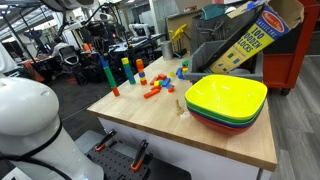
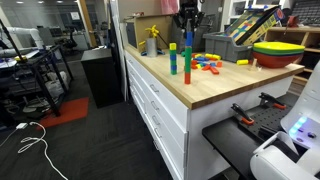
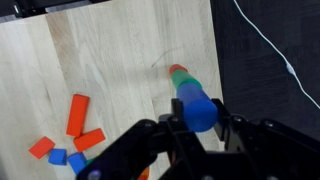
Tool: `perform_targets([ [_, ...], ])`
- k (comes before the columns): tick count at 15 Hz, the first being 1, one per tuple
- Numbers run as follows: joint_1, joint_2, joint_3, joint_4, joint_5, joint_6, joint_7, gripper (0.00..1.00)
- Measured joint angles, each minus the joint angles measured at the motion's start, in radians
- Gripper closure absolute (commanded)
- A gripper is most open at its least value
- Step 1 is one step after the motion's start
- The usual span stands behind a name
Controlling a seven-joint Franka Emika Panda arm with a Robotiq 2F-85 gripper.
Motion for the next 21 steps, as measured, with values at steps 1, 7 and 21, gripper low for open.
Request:
perform_targets([
  [1, 0.0, 0.0, 0.0, 0.0, 0.0, 0.0, 0.0, 0.92],
  [7, 0.0, 0.002, 0.0, 0.0, 0.0, 0.0, 0.0, 0.92],
  [21, 0.0, 0.007, 0.0, 0.0, 0.0, 0.0, 0.0, 0.42],
])
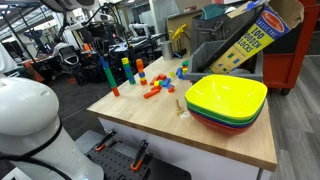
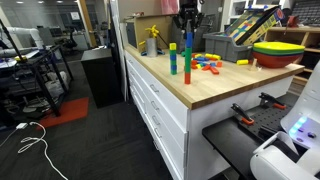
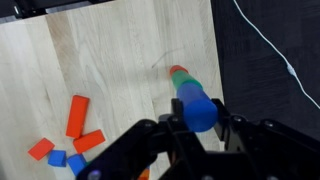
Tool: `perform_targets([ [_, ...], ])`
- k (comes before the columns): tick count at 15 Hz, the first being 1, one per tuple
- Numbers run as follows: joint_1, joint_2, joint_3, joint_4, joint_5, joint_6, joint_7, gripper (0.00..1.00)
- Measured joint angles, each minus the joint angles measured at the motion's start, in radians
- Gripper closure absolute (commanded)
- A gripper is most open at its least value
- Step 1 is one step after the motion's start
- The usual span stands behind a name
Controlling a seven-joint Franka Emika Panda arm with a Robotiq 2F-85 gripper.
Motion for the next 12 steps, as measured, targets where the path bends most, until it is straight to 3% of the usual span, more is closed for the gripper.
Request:
perform_targets([
  [2, 0.0, 0.0, 0.0, 0.0, 0.0, 0.0, 0.0, 0.36],
  [5, 0.0, 0.001, 0.0, 0.0, 0.0, 0.0, 0.0, 0.12],
  [7, 0.0, 0.001, 0.0, 0.0, 0.0, 0.0, 0.0, 0.01],
  [12, 0.0, 0.001, 0.0, 0.0, 0.0, 0.0, 0.0, 0.0],
])
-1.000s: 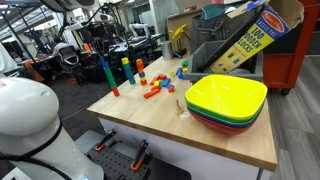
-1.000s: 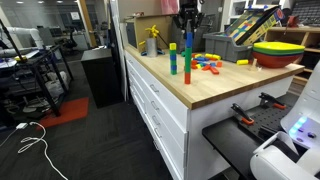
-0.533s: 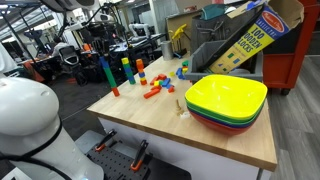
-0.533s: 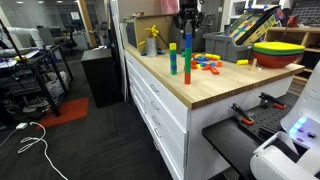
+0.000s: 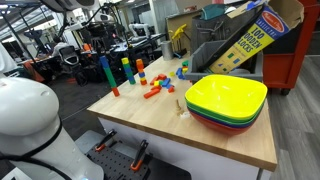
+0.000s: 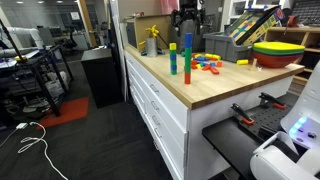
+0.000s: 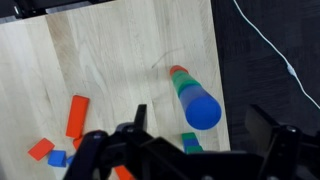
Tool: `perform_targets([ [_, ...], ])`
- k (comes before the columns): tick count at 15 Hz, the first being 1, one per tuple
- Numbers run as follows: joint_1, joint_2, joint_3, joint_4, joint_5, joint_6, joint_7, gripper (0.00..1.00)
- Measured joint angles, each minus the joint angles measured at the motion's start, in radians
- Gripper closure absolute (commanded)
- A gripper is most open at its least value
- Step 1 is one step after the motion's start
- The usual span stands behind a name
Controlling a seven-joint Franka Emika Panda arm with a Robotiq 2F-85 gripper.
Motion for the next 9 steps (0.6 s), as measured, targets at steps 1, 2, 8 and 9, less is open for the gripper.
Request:
perform_targets([
  [1, 0.0, 0.0, 0.0, 0.0, 0.0, 0.0, 0.0, 0.0],
  [2, 0.0, 0.0, 0.0, 0.0, -0.001, 0.0, 0.0, 0.0],
  [8, 0.0, 0.011, 0.0, -0.007, -0.021, 0.005, 0.0, 0.0],
  [9, 0.0, 0.014, 0.0, -0.007, -0.022, 0.007, 0.0, 0.0],
])
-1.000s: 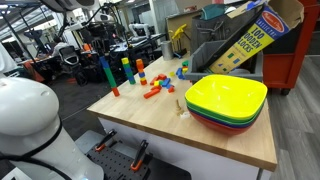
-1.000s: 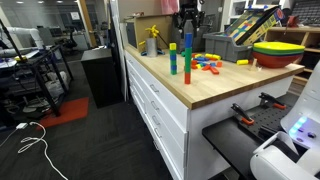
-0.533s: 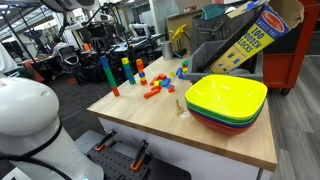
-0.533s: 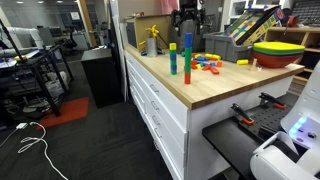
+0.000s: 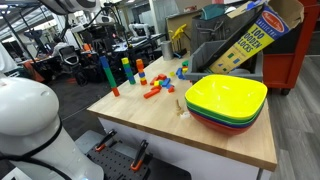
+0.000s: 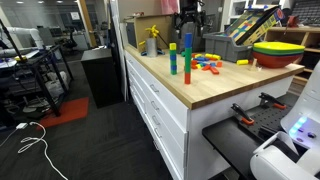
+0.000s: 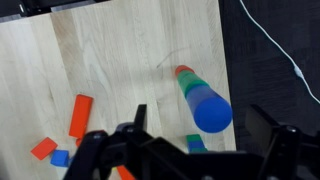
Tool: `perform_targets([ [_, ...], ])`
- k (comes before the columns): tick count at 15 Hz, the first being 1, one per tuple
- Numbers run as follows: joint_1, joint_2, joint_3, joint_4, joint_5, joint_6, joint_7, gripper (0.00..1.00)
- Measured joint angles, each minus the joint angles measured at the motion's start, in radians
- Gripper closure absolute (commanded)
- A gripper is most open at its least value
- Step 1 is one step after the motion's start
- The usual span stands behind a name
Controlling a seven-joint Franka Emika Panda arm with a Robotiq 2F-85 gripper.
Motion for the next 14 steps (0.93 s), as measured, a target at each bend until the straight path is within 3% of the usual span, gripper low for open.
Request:
perform_targets([
  [14, 0.0, 0.016, -0.004, -0.015, -0.039, 0.011, 0.0, 0.0],
])
